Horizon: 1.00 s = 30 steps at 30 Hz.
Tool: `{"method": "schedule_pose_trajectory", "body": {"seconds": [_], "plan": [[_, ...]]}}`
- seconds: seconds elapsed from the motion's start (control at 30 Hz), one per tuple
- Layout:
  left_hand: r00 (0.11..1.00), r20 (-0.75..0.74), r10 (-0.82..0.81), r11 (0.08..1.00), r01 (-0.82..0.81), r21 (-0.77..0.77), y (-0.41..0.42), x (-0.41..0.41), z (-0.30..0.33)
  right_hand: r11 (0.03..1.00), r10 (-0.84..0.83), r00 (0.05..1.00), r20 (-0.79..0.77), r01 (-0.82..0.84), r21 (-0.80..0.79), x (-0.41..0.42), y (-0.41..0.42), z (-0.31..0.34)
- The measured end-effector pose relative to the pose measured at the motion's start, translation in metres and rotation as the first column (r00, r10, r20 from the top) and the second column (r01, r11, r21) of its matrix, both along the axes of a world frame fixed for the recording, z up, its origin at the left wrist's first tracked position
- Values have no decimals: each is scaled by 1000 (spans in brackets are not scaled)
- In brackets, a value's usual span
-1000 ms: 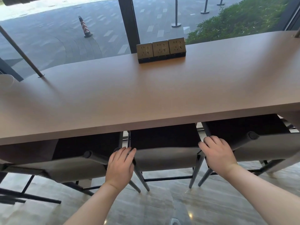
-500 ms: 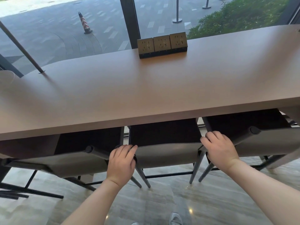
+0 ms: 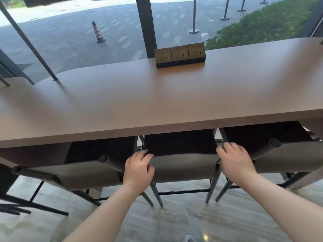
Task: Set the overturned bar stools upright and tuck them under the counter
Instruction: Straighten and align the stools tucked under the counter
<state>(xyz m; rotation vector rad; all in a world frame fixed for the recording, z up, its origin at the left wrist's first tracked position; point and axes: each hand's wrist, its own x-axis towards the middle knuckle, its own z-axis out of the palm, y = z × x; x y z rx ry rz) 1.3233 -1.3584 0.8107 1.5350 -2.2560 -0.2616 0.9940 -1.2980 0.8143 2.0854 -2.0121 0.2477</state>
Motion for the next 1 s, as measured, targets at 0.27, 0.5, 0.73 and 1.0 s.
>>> {"method": "schedule_pose_trajectory", "body": {"seconds": [0.27,0.5,0.73,1.0], "plan": [[981,-163,-103,989,118,88,12,8,23,971,-187,973,133,163,173,45,14,24],[939,-239,-247,959,273,81,35,-5,35,944,-321,887,333,271,189,68,50,35],[870,-331,-364,905,415,95,62,-45,44,919,-395,804,445,349,184,47,101,41],[820,-383,-425,855,503,129,78,-108,53,926,-353,712,607,361,115,-13,128,47]]}}
